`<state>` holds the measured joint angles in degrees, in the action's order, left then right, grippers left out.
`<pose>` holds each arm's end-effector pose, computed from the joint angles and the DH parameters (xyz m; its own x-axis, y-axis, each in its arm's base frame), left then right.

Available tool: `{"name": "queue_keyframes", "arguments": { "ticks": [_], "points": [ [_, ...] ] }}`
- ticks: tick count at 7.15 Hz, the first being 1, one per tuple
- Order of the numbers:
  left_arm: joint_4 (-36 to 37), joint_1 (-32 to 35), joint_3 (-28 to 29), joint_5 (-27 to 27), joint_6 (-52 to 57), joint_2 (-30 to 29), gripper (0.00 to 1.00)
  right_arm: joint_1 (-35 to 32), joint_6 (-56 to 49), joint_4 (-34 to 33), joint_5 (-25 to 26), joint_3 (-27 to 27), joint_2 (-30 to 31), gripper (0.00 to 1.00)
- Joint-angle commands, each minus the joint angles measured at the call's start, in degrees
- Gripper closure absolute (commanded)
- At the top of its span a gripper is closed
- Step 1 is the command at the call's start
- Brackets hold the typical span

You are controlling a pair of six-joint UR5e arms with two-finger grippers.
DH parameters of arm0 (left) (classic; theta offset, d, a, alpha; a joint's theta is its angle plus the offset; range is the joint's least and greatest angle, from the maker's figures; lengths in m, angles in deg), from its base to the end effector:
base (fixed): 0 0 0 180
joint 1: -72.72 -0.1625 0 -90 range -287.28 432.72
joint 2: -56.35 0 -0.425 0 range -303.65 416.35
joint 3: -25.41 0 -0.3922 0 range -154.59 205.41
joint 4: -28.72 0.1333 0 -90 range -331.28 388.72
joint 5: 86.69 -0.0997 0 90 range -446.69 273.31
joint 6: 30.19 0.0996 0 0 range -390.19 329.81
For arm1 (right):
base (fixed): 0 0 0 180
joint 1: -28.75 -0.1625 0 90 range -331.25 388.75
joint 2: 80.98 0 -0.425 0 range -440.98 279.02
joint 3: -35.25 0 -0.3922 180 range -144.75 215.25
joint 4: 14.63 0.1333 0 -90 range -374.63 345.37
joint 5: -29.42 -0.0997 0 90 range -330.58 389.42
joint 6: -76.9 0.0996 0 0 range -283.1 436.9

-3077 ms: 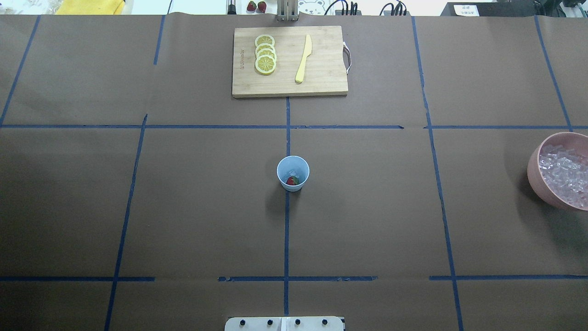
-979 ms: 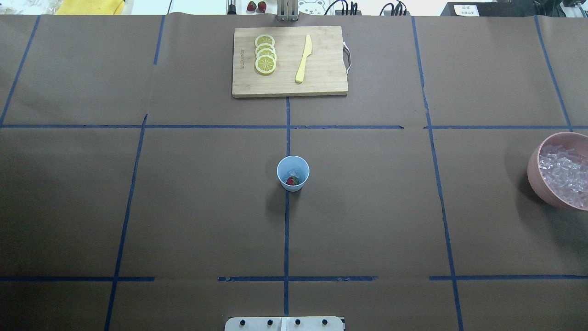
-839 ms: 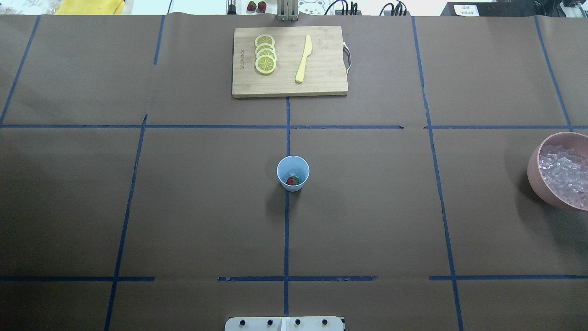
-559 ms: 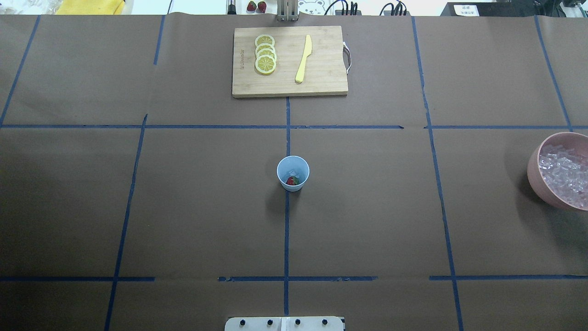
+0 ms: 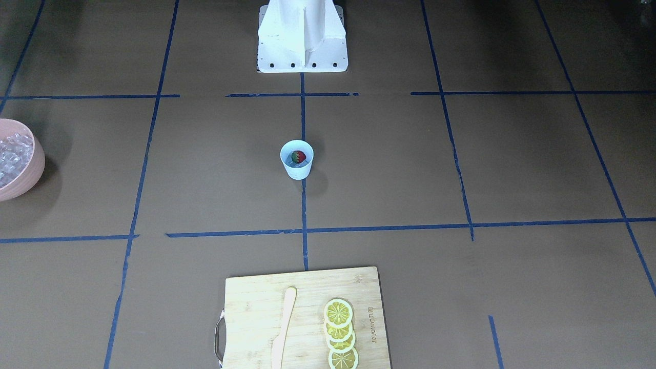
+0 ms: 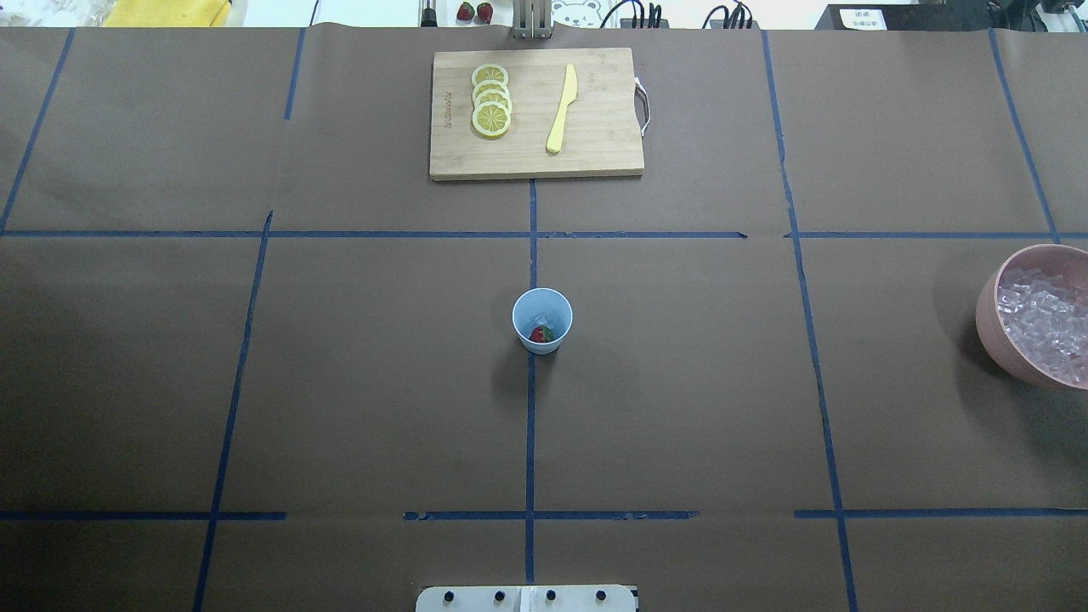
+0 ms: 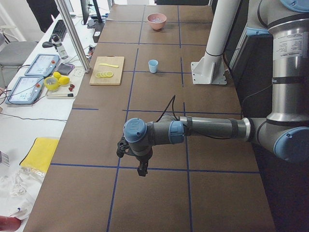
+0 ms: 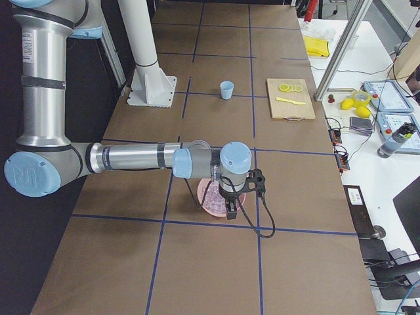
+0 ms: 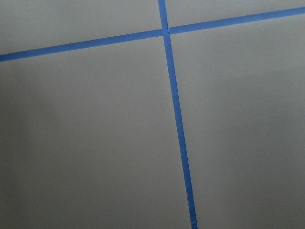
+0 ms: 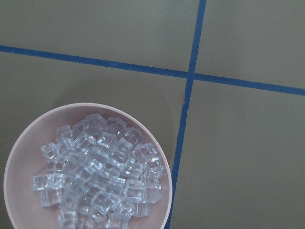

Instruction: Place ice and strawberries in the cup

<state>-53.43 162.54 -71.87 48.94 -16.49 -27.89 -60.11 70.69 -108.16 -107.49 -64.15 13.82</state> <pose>-0.0607 -0.4410 0.6552 0.6789 0.1610 -0.7164 -0.1687 0.9838 0.0612 0.0515 -0.4574 0.6207 0.6766 -0.1352 0.7238 0.0936 0.9908 0.0975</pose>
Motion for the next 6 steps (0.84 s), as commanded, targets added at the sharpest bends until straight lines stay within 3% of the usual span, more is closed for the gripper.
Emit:
{"name": "queue_keyframes", "arguments": {
  "ticks": [1, 6],
  "points": [
    [-0.03, 0.0, -0.01, -0.02, -0.08, 0.21, 0.0, 0.0, 0.14, 0.19, 0.07, 0.26, -0.32, 0.0],
    [0.15, -0.27, -0.89, 0.07, -0.08, 0.04, 0.0, 0.26, -0.64, 0.1, 0.51, 0.53, 0.3, 0.0]
  ]
}}
